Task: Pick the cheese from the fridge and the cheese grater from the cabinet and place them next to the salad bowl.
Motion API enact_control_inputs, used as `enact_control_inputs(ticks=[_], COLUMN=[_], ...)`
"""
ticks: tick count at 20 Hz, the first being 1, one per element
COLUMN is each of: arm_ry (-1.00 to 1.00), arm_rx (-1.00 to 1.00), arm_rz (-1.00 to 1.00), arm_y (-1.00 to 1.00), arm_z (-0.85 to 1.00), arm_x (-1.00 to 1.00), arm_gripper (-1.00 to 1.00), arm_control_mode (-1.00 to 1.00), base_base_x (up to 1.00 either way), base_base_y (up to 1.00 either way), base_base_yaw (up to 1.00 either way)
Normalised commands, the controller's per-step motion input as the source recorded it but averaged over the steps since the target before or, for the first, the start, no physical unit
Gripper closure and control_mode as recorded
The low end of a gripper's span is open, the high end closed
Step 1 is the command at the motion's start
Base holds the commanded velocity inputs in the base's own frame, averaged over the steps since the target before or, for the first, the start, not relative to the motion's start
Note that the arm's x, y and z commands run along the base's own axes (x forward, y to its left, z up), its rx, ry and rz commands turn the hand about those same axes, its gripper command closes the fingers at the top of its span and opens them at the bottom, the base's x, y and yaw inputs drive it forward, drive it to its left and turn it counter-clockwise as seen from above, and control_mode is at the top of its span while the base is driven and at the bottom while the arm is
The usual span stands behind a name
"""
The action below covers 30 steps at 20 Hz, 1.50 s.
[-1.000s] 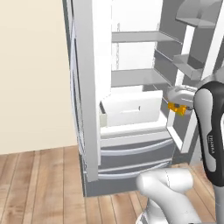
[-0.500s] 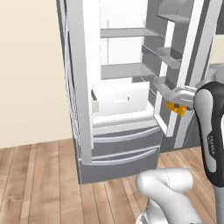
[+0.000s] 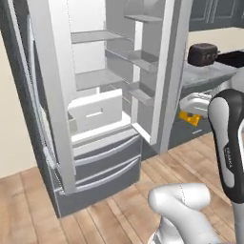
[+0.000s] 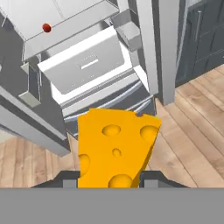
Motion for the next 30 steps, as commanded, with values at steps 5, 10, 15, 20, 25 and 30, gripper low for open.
enact_control_inputs(ticks=[5,10,15,20,25,30], arm_ry=[0.00,0.00,0.00,0.00,0.00,0.00], arm_rx=[0.00,0.00,0.00,0.00,0.00,0.00], arm_rz=[0.00,0.00,0.00,0.00,0.00,0.00], arm_y=[0.00,0.00,0.00,0.00,0.00,0.00], arm_z=[0.00,0.00,0.00,0.00,0.00,0.00], arm_x=[0.00,0.00,0.00,0.00,0.00,0.00], arm_gripper=[1.00,1.00,1.00,1.00,1.00,1.00], arm_control_mode=[1.00,1.00,1.00,1.00,1.00,1.00], base_base_x=[-0.07,0.00,0.02,0.36,0.66,0.82], base_base_y=[0.19,0.16,0.16,0.11,0.03,0.05], base_base_yaw=[-0.83,-0.88,-0.84,-0.32,-0.02,0.00])
